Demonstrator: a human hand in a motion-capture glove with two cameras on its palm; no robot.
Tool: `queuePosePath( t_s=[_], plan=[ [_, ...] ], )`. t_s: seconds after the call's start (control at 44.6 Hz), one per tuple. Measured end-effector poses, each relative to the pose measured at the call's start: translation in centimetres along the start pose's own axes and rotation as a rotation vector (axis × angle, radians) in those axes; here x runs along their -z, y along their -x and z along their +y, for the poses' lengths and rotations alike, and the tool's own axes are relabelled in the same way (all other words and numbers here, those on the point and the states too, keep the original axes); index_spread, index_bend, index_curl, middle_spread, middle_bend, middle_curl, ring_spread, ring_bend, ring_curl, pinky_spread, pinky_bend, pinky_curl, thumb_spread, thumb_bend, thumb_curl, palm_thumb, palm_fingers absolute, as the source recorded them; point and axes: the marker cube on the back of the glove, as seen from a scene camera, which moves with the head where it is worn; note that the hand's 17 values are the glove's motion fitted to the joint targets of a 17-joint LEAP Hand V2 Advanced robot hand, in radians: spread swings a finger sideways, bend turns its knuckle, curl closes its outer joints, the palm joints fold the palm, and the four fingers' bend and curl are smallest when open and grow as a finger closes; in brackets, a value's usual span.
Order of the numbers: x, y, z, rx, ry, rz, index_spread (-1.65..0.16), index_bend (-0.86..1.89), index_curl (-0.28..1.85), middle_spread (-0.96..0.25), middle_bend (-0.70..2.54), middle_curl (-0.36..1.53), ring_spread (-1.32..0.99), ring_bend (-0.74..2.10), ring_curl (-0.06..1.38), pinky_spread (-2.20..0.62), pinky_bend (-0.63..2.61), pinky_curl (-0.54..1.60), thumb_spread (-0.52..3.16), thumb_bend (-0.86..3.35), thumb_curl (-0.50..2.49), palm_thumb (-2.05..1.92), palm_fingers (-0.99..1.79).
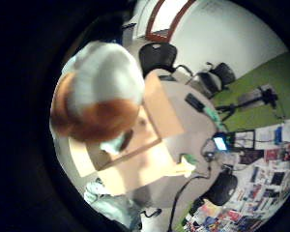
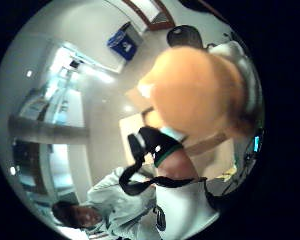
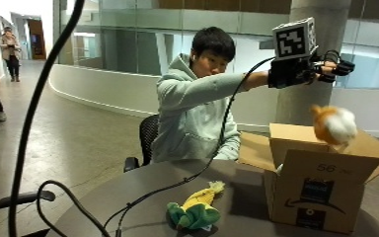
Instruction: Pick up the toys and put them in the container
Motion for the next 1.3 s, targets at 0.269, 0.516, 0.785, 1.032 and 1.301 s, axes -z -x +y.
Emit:
queuePosePath(
  t_s=[0.269, 0.516, 0.785, 1.032, 1.301],
  plan=[
    [1.5, 0.9, 2.0, 0.081, -0.014, -0.101, -0.31, 0.16, 0.5, -0.09, 0.27, 0.38, -0.16, 0.3, 0.23, -0.06, 0.65, 0.4, 0.96, -0.07, 0.48, -0.06, -0.33],
    [3.5, -3.5, 6.9, 0.018, 0.014, -0.002, -0.31, 0.11, 0.4, -0.09, 0.17, 0.35, -0.15, 0.17, 0.21, -0.03, 0.53, 0.36, 0.99, -0.06, 0.39, -0.06, -0.2],
    [0.5, -12.6, 16.7, -0.044, 0.159, 0.185, -0.33, 0.16, 0.36, -0.1, 0.17, 0.34, -0.15, 0.16, 0.21, -0.01, 0.48, 0.35, 1.01, -0.06, 0.33, -0.06, -0.12],
    [-8.3, -23.9, 23.7, -0.13, 0.341, 0.128, -0.34, 0.17, 0.35, -0.1, 0.17, 0.34, -0.14, 0.16, 0.2, -0.01, 0.45, 0.35, 1.01, -0.06, 0.29, -0.07, -0.1],
    [-21.2, -28.5, 27.3, -0.276, 0.434, 0.092, -0.37, 0.28, 0.39, -0.11, 0.17, 0.33, -0.12, 0.1, 0.16, 0.0, 0.41, 0.34, 1.01, -0.07, 0.25, -0.08, -0.11]
  ],
)
